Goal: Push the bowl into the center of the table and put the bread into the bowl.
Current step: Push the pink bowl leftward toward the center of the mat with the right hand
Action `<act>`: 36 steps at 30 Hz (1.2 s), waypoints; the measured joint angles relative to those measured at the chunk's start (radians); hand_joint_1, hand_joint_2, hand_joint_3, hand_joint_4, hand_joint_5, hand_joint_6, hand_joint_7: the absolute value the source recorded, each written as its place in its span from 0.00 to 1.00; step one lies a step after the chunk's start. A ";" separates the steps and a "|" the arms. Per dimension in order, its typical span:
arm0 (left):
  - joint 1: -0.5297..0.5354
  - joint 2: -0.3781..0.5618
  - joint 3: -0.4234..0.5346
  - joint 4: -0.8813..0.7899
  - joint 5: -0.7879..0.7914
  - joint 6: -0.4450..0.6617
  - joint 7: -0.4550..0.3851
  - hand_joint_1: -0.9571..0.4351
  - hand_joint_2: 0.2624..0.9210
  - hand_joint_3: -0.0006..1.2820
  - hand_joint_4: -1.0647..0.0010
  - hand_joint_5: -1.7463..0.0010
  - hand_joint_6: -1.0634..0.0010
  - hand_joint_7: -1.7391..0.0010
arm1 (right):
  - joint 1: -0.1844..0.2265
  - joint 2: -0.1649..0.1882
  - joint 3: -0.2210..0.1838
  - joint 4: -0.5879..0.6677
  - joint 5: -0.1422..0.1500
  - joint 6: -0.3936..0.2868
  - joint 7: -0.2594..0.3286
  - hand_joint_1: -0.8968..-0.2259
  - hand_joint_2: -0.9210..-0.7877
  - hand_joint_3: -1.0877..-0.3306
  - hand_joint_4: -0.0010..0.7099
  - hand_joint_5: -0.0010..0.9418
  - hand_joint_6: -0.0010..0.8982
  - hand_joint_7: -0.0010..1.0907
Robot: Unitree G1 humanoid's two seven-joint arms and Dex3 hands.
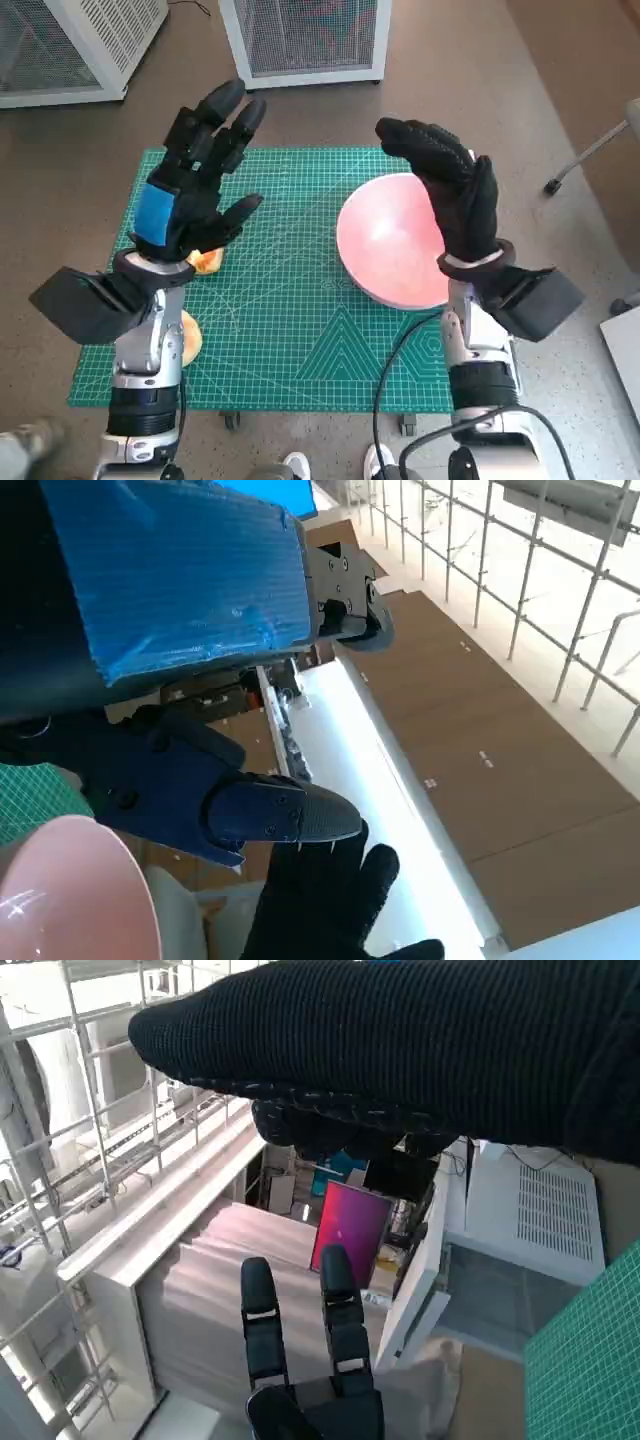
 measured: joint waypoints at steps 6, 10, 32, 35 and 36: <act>0.000 0.002 0.006 -0.003 -0.004 0.004 0.000 0.29 1.00 0.22 0.70 1.00 0.89 0.73 | 0.000 0.002 0.001 -0.003 0.003 0.001 0.000 0.45 0.00 0.55 0.34 0.00 0.35 0.02; 0.000 0.003 0.013 -0.004 -0.007 0.006 -0.002 0.29 1.00 0.22 0.70 1.00 0.89 0.73 | 0.000 0.002 0.001 -0.003 0.007 0.001 0.000 0.45 0.00 0.55 0.34 0.00 0.35 0.02; 0.001 0.003 0.021 -0.005 -0.006 -0.005 -0.005 0.30 1.00 0.22 0.71 1.00 0.88 0.75 | 0.004 -0.005 -0.004 -0.019 0.012 0.003 0.003 0.45 0.00 0.54 0.33 0.00 0.34 0.01; 0.004 0.002 0.021 -0.007 -0.007 -0.005 -0.006 0.30 1.00 0.22 0.72 1.00 0.88 0.75 | 0.004 -0.020 -0.020 -0.019 0.023 0.009 0.012 0.45 0.00 0.52 0.32 0.00 0.35 0.02; 0.006 0.002 0.021 -0.009 -0.007 -0.005 -0.006 0.30 1.00 0.22 0.72 1.00 0.88 0.75 | 0.003 -0.027 -0.027 -0.017 0.030 0.011 0.014 0.45 0.00 0.52 0.32 0.00 0.35 0.02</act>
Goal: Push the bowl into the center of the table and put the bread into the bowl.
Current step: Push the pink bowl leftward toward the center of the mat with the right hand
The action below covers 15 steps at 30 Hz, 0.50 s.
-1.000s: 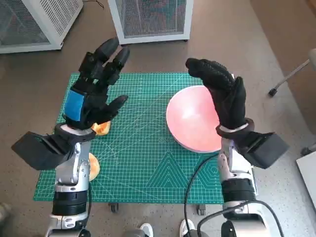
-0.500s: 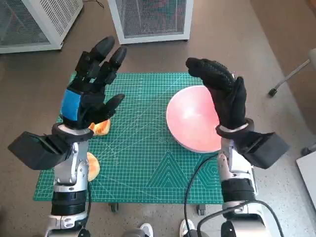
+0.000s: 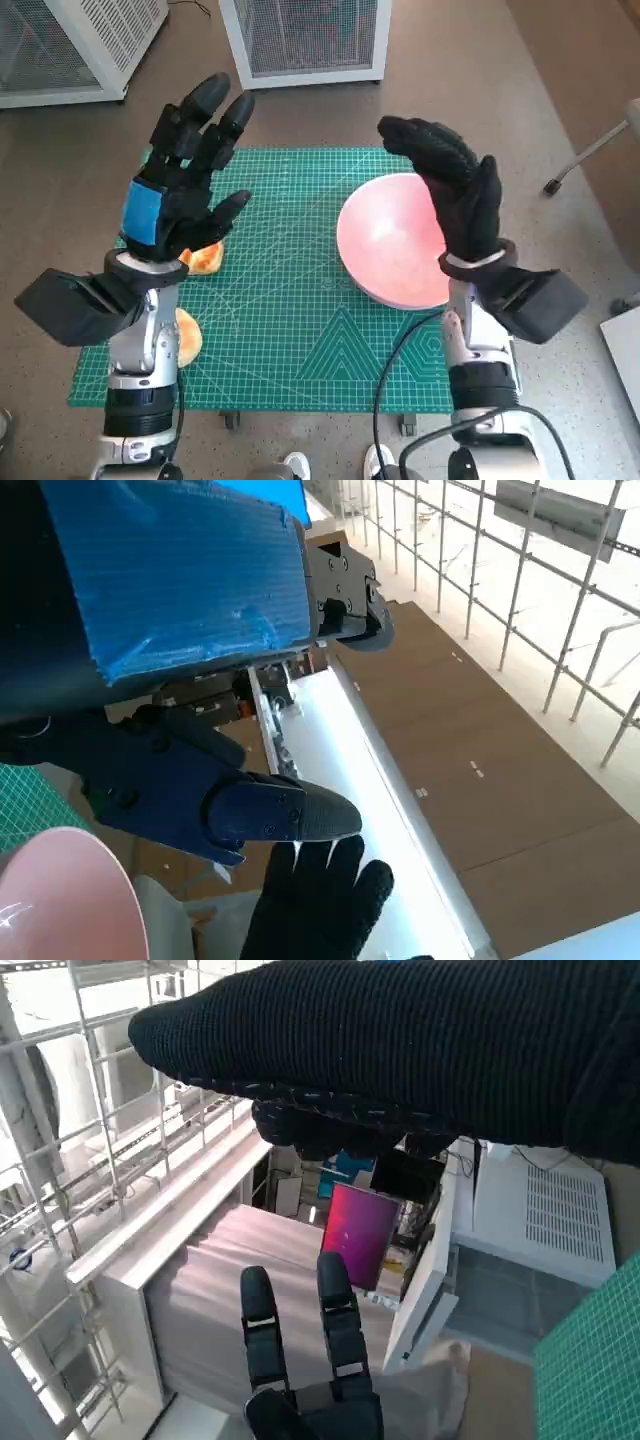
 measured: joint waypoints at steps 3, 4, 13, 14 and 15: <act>0.007 0.000 0.000 -0.007 0.000 0.000 0.000 0.29 1.00 0.22 0.72 1.00 0.88 0.75 | -0.006 -0.028 -0.031 0.028 0.014 0.000 0.002 0.47 0.00 0.51 0.31 0.00 0.35 0.02; 0.010 0.000 0.000 -0.009 0.000 -0.001 0.000 0.29 1.00 0.22 0.72 1.00 0.88 0.75 | -0.009 -0.040 -0.044 0.048 0.017 -0.002 -0.002 0.48 0.00 0.50 0.31 0.00 0.36 0.02; 0.021 -0.002 0.000 -0.010 0.002 -0.012 0.004 0.29 1.00 0.22 0.72 1.00 0.88 0.75 | -0.053 -0.114 -0.114 0.240 -0.055 -0.057 -0.161 0.49 0.00 0.50 0.31 0.00 0.36 0.02; 0.022 -0.003 0.000 -0.010 0.004 -0.014 0.005 0.29 1.00 0.22 0.72 1.00 0.88 0.75 | -0.058 -0.124 -0.119 0.265 -0.065 -0.063 -0.180 0.49 0.00 0.49 0.31 0.00 0.36 0.02; 0.022 -0.003 -0.001 -0.010 0.005 -0.015 0.006 0.29 1.00 0.22 0.72 1.00 0.88 0.76 | -0.062 -0.130 -0.122 0.281 -0.071 -0.066 -0.193 0.49 0.00 0.49 0.31 0.00 0.36 0.02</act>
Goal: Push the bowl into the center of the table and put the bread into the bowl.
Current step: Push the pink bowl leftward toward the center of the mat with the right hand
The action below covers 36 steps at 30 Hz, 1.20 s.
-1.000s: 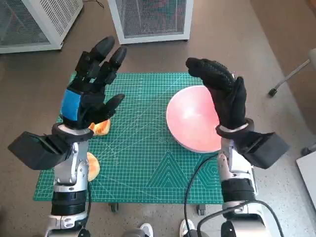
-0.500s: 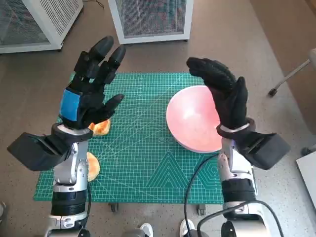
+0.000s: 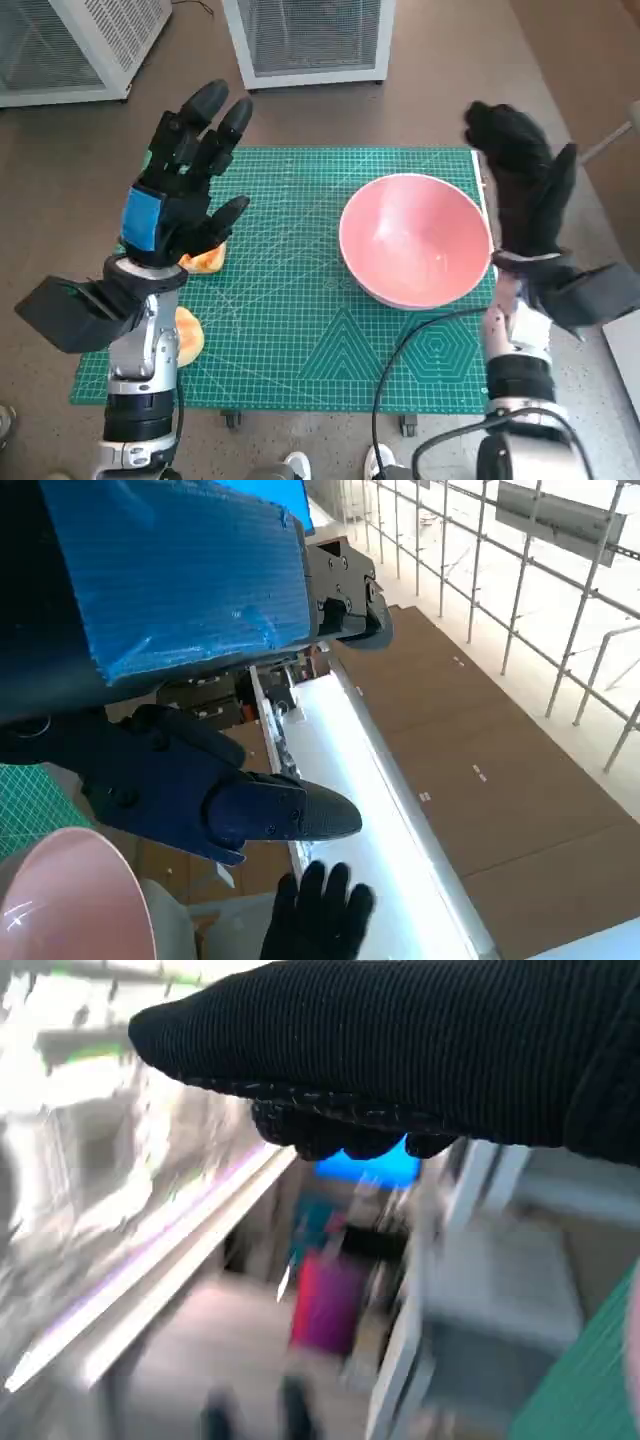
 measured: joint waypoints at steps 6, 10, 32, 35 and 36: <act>0.005 -0.002 -0.002 0.000 0.003 -0.008 0.003 0.28 1.00 0.23 0.72 1.00 0.88 0.76 | -0.024 -0.053 -0.021 0.123 -0.037 -0.003 -0.082 0.50 0.00 0.48 0.29 0.00 0.35 0.02; 0.010 -0.002 -0.002 0.000 0.004 -0.011 0.008 0.28 1.00 0.23 0.72 1.00 0.88 0.76 | -0.027 -0.076 -0.037 0.183 -0.038 0.010 -0.106 0.51 0.00 0.47 0.29 0.00 0.35 0.02; 0.023 -0.001 -0.005 -0.003 0.018 -0.012 0.016 0.28 1.00 0.26 0.72 1.00 0.89 0.76 | -0.027 -0.055 -0.067 0.311 -0.048 0.223 -0.127 0.47 0.00 0.47 0.29 0.01 0.36 0.02; 0.023 -0.001 -0.006 -0.003 0.018 -0.012 0.015 0.28 1.00 0.26 0.72 1.00 0.89 0.76 | -0.027 -0.037 -0.073 0.320 -0.048 0.256 -0.127 0.48 0.00 0.47 0.29 0.01 0.37 0.02; 0.023 -0.001 -0.006 -0.003 0.018 -0.012 0.015 0.28 1.00 0.26 0.72 1.00 0.89 0.76 | -0.028 -0.032 -0.074 0.322 -0.048 0.266 -0.128 0.48 0.00 0.47 0.29 0.01 0.37 0.02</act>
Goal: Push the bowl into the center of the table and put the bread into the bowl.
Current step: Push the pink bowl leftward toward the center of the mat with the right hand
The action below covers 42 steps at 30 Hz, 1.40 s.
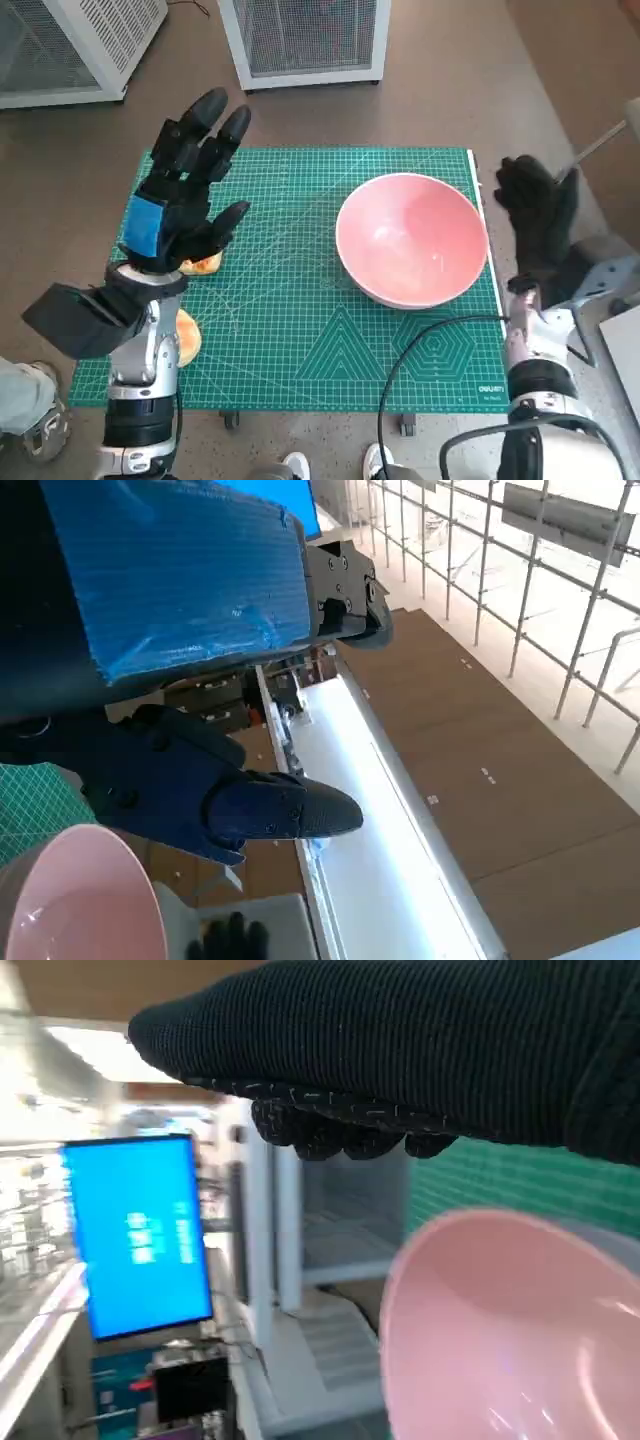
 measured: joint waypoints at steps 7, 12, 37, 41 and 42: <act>0.002 0.000 0.000 0.000 0.000 0.000 -0.001 0.28 1.00 0.26 0.72 1.00 0.89 0.76 | -0.004 0.042 -0.003 0.010 -0.005 0.063 -0.018 0.51 0.00 0.47 0.29 0.01 0.37 0.02; 0.010 0.001 0.004 -0.001 0.000 0.000 0.000 0.28 1.00 0.26 0.72 1.00 0.89 0.76 | -0.018 0.061 -0.005 0.014 -0.012 0.101 -0.028 0.53 0.00 0.46 0.30 0.01 0.36 0.02; 0.039 0.001 0.011 -0.042 -0.001 0.001 0.021 0.29 1.00 0.26 0.72 1.00 0.87 0.76 | -0.116 0.157 -0.002 0.021 -0.026 0.174 -0.039 0.53 0.00 0.44 0.26 0.00 0.39 0.02; 0.052 0.004 0.015 -0.062 -0.007 0.006 0.021 0.29 1.00 0.26 0.72 1.00 0.88 0.76 | -0.127 0.170 0.000 0.023 -0.032 0.189 -0.040 0.52 0.00 0.45 0.26 0.00 0.39 0.03; 0.056 0.005 0.017 -0.070 -0.010 0.010 0.022 0.29 1.00 0.26 0.72 1.00 0.88 0.76 | -0.130 0.173 0.000 0.023 -0.033 0.193 -0.041 0.52 0.00 0.45 0.26 0.00 0.39 0.03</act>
